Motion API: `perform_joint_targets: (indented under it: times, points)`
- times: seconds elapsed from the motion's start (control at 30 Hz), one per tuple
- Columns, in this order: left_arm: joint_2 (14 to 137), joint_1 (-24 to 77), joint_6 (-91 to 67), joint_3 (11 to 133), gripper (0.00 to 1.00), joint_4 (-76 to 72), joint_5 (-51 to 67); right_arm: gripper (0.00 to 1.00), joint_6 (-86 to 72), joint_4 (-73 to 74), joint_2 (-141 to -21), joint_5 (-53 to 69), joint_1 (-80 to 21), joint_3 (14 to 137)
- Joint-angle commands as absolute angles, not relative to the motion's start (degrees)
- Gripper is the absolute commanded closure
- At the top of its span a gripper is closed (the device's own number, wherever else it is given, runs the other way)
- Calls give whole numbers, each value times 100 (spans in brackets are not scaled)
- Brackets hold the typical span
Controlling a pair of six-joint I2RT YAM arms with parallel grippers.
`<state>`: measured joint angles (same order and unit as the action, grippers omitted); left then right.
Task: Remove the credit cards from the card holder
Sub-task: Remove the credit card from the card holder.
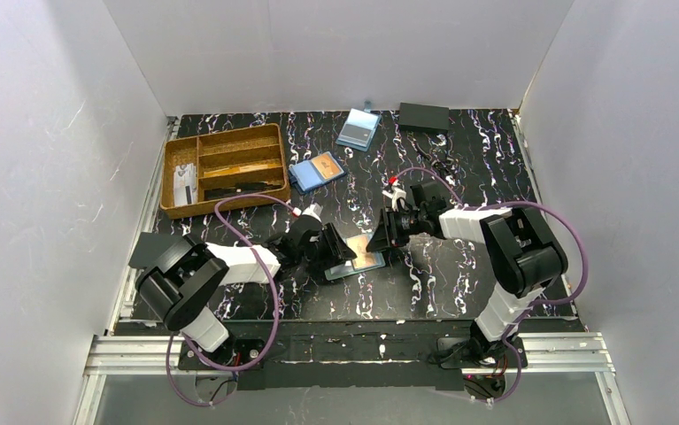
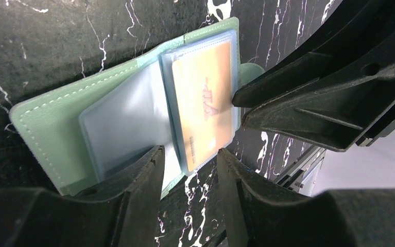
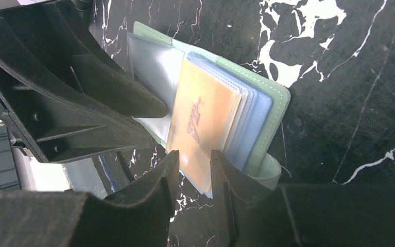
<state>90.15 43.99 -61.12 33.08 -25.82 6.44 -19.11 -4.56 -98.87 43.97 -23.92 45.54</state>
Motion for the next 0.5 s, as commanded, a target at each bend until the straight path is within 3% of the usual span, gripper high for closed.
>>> perform_joint_targets:
  times: [0.0,0.47]
  points:
    - [9197,4373,-5988,3523,59,-2602,610,61,-1816,-352,-10082,4347,-2399,4781]
    - [9531,4329,-5937,3503,52,-2604,946,62,-2788,-1204,-10642,5574,-2404,4624]
